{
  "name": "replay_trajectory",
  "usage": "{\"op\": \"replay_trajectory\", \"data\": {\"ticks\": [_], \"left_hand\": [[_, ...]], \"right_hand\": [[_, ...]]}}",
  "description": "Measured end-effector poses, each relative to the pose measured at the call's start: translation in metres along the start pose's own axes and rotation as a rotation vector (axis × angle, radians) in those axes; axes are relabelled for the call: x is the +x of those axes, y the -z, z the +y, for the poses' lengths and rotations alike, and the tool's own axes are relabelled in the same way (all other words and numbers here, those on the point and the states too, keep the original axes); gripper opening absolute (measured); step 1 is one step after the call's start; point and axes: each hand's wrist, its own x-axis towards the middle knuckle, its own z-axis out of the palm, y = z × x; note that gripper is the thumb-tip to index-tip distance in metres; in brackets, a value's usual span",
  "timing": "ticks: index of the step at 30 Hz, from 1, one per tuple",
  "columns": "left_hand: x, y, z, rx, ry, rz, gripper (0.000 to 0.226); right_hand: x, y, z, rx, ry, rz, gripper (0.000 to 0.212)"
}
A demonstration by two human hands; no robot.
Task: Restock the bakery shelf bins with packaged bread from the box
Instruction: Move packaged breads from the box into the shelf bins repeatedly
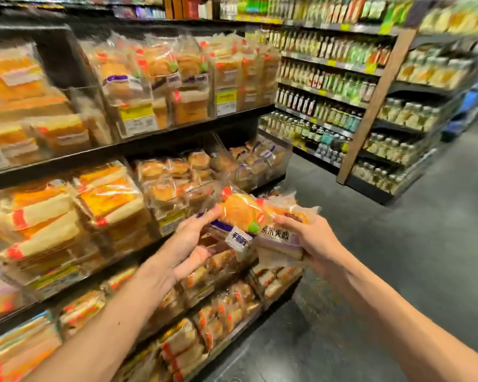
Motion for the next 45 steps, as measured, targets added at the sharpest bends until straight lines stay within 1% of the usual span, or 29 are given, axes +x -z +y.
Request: {"op": "replay_trajectory", "data": {"ticks": [2,4,6,7,8,9,10,11,12,13,14,15,17,19,20,22,24,27,28,31,32,34,35,37,39,40,42,43,45], "left_hand": [[0.038,-0.008,-0.003,-0.047,0.026,0.014,0.038],[0.072,-0.017,-0.005,-0.106,0.069,0.058,0.048],[0.104,-0.024,-0.002,-0.159,0.092,0.084,0.064],[0.118,-0.029,0.002,-0.176,0.088,0.095,0.068],[0.132,-0.031,0.005,-0.165,0.079,0.114,0.066],[0.142,-0.035,0.010,-0.129,0.064,0.145,0.059],[0.153,-0.039,0.013,-0.077,0.046,0.178,0.047],[0.162,-0.044,0.016,-0.024,0.028,0.205,0.036],[0.172,-0.047,0.017,0.025,-0.002,0.239,0.032],[0.181,-0.050,0.018,0.097,-0.061,0.292,0.033],[0.189,-0.052,0.018,0.207,-0.142,0.358,0.035],[0.197,-0.054,0.019,0.325,-0.213,0.412,0.034],[0.213,-0.059,0.019,0.482,-0.295,0.459,0.024],[0.229,-0.065,0.018,0.535,-0.327,0.458,0.017],[0.239,-0.068,0.018,0.563,-0.337,0.461,0.017],[0.255,-0.078,0.019,0.647,-0.369,0.483,0.029],[0.268,-0.097,0.021,0.721,-0.396,0.493,0.053],[0.294,-0.125,0.019,0.799,-0.378,0.513,0.102],[0.303,-0.133,0.019,0.856,-0.364,0.551,0.108],[0.326,-0.155,0.024,1.096,-0.348,0.738,0.103],[0.334,-0.161,0.025,1.140,-0.380,0.778,0.101],[0.349,-0.165,0.024,1.162,-0.441,0.826,0.094],[0.356,-0.165,0.025,1.156,-0.441,0.839,0.089],[0.367,-0.159,0.032,1.184,-0.406,0.859,0.077],[0.383,-0.151,0.041,1.268,-0.378,0.946,0.066],[0.392,-0.144,0.045,1.357,-0.349,0.995,0.063],[0.409,-0.129,0.050,1.643,-0.244,1.071,0.064],[0.416,-0.122,0.051,1.778,-0.171,1.086,0.065],[0.428,-0.112,0.053,1.953,-0.032,1.086,0.063]], "right_hand": [[0.038,0.008,0.000,0.014,-0.050,-0.010,0.013],[0.075,0.015,0.002,-0.003,-0.105,-0.014,0.018],[0.110,0.021,0.002,-0.002,-0.156,-0.002,0.040],[0.124,0.023,0.000,0.001,-0.182,-0.004,0.048],[0.139,0.025,0.000,0.016,-0.190,-0.014,0.051],[0.154,0.026,-0.001,0.025,-0.199,-0.029,0.047],[0.168,0.027,-0.002,0.034,-0.200,-0.047,0.042],[0.182,0.028,-0.003,0.038,-0.201,-0.057,0.042],[0.196,0.029,-0.005,0.032,-0.204,-0.074,0.048],[0.208,0.030,-0.007,0.032,-0.207,-0.095,0.057],[0.221,0.030,-0.010,0.034,-0.208,-0.122,0.064],[0.234,0.031,-0.011,0.030,-0.209,-0.145,0.066],[0.262,0.031,-0.010,0.024,-0.202,-0.190,0.057],[0.292,0.033,-0.009,-0.002,-0.184,-0.237,0.048],[0.307,0.035,-0.009,-0.023,-0.174,-0.262,0.047],[0.341,0.040,-0.009,-0.048,-0.175,-0.322,0.048],[0.376,0.047,-0.014,-0.066,-0.176,-0.377,0.055],[0.423,0.056,-0.019,-0.071,-0.177,-0.475,0.091],[0.435,0.058,-0.020,-0.046,-0.186,-0.497,0.090],[0.460,0.062,-0.025,-0.014,-0.251,-0.561,0.055],[0.470,0.062,-0.025,-0.013,-0.266,-0.579,0.049],[0.487,0.064,-0.025,0.001,-0.288,-0.620,0.048],[0.495,0.065,-0.025,0.006,-0.307,-0.639,0.047],[0.506,0.067,-0.028,0.029,-0.352,-0.653,0.040],[0.518,0.072,-0.031,0.050,-0.377,-0.668,0.035],[0.524,0.074,-0.033,0.054,-0.387,-0.678,0.036],[0.535,0.076,-0.035,0.060,-0.409,-0.697,0.037],[0.538,0.077,-0.036,0.058,-0.417,-0.711,0.038],[0.544,0.077,-0.036,0.048,-0.423,-0.743,0.038]]}}
